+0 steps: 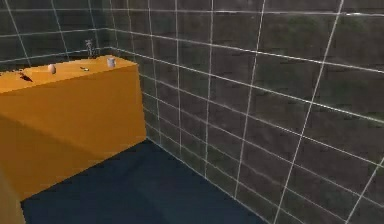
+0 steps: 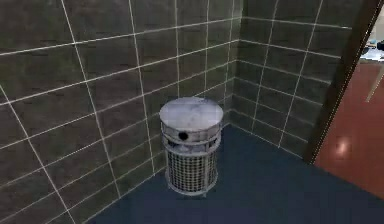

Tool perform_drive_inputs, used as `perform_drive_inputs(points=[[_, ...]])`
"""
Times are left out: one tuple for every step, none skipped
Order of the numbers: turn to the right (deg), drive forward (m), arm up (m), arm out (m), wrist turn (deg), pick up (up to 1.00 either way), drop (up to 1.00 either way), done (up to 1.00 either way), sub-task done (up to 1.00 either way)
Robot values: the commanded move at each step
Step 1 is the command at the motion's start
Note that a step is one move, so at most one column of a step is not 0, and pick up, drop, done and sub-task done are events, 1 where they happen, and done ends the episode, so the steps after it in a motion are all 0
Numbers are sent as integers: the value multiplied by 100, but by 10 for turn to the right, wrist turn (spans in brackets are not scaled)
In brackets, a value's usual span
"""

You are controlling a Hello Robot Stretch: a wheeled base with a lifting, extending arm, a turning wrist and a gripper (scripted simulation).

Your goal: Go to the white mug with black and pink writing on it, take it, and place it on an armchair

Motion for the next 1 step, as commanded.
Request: perform_drive_inputs(points=[[-90,0,0,0,0,0,0,0,0]])
